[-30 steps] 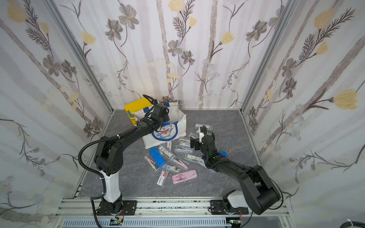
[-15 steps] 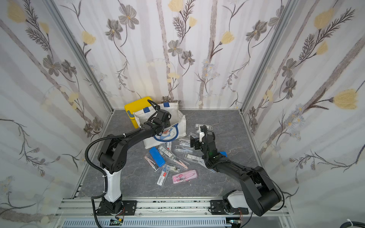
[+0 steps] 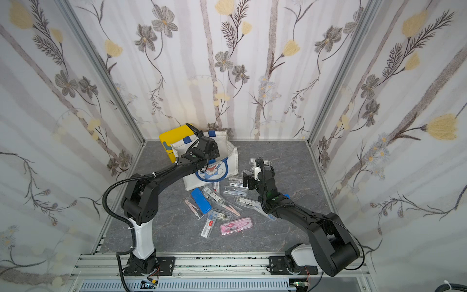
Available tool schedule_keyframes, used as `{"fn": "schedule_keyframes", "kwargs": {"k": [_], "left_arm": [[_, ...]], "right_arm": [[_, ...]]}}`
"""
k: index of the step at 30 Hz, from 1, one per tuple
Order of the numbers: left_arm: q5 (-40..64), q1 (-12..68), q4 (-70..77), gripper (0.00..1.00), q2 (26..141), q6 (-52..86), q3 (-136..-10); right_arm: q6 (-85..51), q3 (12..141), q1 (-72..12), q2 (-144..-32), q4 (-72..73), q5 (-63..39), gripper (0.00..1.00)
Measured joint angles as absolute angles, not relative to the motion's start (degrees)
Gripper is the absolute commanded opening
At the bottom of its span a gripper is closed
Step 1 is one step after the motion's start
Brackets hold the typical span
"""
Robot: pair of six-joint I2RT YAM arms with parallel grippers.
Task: Put the compass set into the canvas bag
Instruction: Place the compass set in the canvas bag, then pick up the compass set at the center of the board.
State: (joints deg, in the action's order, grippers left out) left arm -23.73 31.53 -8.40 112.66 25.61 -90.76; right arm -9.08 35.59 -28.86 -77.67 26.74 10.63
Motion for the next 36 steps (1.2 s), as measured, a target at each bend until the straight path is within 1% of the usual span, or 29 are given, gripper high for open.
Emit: {"fn": "schedule_keyframes", "kwargs": {"k": [1, 2, 6, 12, 16, 20, 26, 32, 36], "left_arm": [[-23.5, 31.5, -8.4, 0.99, 112.1, 25.5, -91.3], [-23.2, 31.5, -8.4, 1.00, 111.6, 25.5, -91.7], [-21.3, 31.7, -8.4, 1.00, 108.9, 24.5, -92.5], [-17.0, 32.4, -6.5, 1.00, 103.7, 22.4, -90.6], [-13.1, 32.8, -2.3, 1.00, 97.6, 21.1, -83.3], [-8.6, 32.9, 4.8, 1.00, 89.7, 20.9, -72.3], [-2.6, 33.3, 10.6, 1.00, 81.1, 19.9, -61.2], [1.2, 33.8, 16.3, 1.00, 72.0, 19.5, -50.2], [1.7, 33.8, 18.3, 1.00, 67.4, 19.7, -45.6]], "right_arm": [[-8.6, 35.8, -28.9, -77.7, 26.5, 10.6, 1.00], [-8.4, 36.1, -28.9, -77.7, 26.2, 10.6, 1.00], [-6.0, 37.7, -28.9, -78.2, 23.9, 8.5, 0.99], [-1.0, 37.2, -29.0, -78.4, 23.6, 1.5, 0.99], [1.2, 36.9, -29.5, -78.7, 23.6, -2.7, 1.00], [2.2, 39.5, -30.4, -80.1, 21.1, -4.0, 0.99], [1.8, 44.8, -29.8, -81.3, 15.3, 0.2, 0.99], [-1.0, 48.1, -27.9, -82.8, 11.2, 2.2, 1.00], [-2.6, 50.8, -26.3, -86.4, 8.7, 1.9, 0.96]]}}
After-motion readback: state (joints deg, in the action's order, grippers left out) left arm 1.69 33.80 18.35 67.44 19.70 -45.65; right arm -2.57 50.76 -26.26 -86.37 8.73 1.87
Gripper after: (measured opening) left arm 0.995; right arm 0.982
